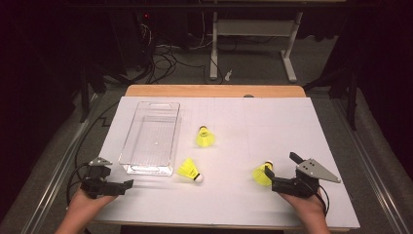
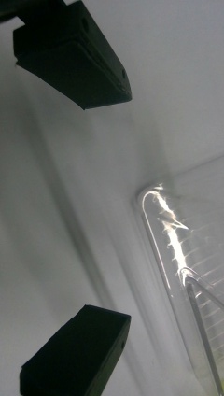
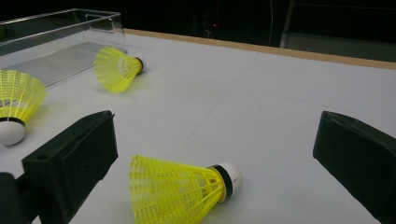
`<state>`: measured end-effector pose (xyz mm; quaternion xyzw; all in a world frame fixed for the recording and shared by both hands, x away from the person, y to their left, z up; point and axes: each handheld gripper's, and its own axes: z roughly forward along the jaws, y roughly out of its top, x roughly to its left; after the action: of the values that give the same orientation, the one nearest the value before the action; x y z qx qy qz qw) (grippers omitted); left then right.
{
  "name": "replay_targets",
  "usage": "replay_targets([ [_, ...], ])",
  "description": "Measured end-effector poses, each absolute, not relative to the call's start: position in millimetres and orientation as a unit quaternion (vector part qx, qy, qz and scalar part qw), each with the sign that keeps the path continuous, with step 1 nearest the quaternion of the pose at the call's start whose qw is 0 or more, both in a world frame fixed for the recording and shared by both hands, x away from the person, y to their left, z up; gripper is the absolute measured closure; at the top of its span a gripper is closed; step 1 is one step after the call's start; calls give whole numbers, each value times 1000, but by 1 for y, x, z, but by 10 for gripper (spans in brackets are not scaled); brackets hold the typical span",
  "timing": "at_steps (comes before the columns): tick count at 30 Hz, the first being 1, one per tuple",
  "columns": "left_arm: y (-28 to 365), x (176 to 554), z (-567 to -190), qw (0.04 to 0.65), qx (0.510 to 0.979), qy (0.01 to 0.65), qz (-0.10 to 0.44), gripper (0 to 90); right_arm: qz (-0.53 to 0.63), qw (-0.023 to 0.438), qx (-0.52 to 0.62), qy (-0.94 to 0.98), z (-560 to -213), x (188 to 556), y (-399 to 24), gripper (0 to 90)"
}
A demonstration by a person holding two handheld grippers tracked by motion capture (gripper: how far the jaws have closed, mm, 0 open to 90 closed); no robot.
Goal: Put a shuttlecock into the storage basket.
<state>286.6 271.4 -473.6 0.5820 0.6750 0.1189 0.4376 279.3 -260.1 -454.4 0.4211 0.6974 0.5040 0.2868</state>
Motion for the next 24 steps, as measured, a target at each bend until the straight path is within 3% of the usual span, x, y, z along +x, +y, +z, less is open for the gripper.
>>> replay_targets([
  [24, 266, 288, -465, 336, 651, 677, 65, 6, 502, 279, 415, 706, -456, 277, -255, 4],
])
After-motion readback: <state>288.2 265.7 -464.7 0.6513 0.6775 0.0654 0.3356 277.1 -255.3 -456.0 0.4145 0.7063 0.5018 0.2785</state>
